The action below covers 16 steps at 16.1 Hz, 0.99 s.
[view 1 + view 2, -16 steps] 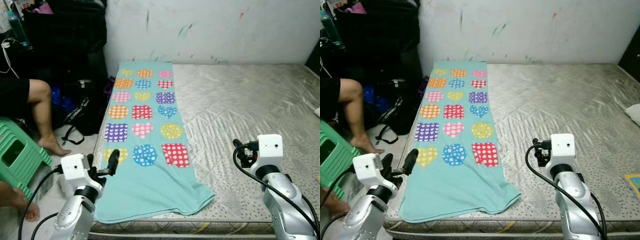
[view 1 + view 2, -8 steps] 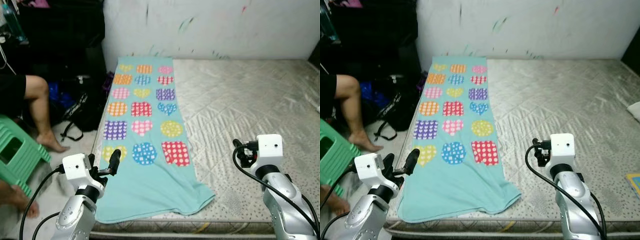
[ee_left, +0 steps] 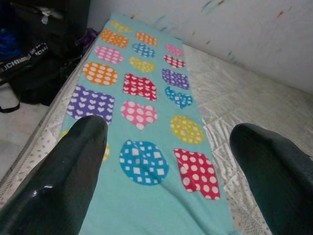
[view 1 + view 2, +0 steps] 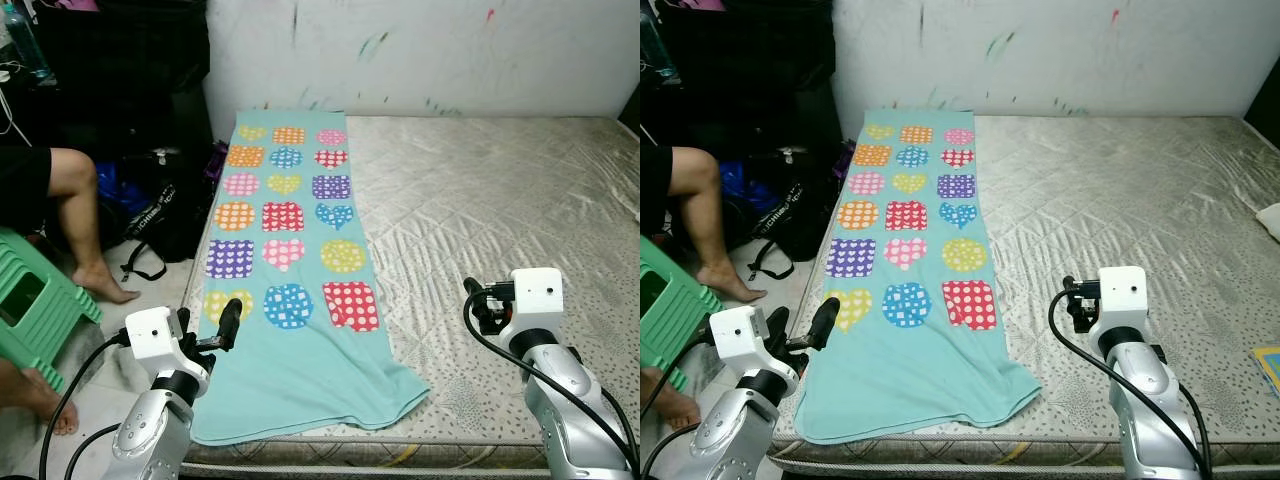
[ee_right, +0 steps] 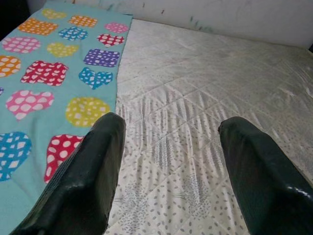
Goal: Clean up the room
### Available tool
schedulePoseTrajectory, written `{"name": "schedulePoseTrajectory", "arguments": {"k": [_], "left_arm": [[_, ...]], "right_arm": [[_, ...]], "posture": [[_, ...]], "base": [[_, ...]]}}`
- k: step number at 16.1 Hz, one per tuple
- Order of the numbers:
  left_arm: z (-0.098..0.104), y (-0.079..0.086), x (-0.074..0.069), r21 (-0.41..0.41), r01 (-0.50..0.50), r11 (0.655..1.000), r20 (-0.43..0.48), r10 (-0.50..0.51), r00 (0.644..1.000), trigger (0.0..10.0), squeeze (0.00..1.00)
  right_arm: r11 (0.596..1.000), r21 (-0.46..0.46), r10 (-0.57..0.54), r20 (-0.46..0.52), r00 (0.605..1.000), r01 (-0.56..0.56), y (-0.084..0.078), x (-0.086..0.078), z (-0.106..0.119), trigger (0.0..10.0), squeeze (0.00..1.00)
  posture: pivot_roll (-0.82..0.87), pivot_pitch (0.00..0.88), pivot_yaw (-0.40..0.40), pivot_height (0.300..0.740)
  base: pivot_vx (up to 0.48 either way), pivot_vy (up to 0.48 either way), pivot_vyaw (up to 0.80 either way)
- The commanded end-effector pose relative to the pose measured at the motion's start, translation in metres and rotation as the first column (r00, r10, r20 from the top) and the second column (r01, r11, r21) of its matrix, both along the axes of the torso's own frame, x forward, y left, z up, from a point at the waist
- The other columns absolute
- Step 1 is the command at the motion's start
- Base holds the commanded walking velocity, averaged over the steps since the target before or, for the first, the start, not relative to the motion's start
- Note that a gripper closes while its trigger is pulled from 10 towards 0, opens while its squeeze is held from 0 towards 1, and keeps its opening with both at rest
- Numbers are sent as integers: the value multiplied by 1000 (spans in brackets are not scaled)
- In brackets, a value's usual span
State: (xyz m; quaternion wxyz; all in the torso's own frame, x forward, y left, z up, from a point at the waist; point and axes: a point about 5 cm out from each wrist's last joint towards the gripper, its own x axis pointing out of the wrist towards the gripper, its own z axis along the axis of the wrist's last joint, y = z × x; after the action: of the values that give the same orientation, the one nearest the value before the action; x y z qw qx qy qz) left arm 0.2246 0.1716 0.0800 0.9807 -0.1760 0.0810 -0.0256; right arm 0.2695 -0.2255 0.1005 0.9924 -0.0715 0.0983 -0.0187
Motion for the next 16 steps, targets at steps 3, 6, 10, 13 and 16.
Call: {"name": "schedulePoseTrajectory", "arguments": {"k": [3,6,10,13,16], "left_arm": [[1,1,1,19,6,1000,-5,-6,1000,10000,0],[1,1,1,20,7,1000,-5,-7,1000,10000,0],[0,1,1,21,6,1000,-8,-6,1000,10000,0],[0,1,0,22,6,1000,-8,-6,1000,10000,0],[1,1,0,24,2,1000,-7,-2,1000,10000,0]], "right_arm": [[1000,-2,19,4,1000,-19,3,0,1,10000,0],[1000,-1,21,5,1000,-21,3,0,1,10000,0],[1000,0,26,3,1000,-26,5,0,1,10000,0],[999,1,32,2,999,-32,5,0,1,10000,0],[999,-4,37,1,999,-37,5,0,0,10000,0]], "posture": [[-87,0,-3,695],[-89,0,-2,660],[-89,0,-2,610],[-87,0,-4,570],[-88,0,-3,560]], "base": [[0,0,0],[0,0,0],[0,0,0],[0,0,0],[0,0,0]]}}
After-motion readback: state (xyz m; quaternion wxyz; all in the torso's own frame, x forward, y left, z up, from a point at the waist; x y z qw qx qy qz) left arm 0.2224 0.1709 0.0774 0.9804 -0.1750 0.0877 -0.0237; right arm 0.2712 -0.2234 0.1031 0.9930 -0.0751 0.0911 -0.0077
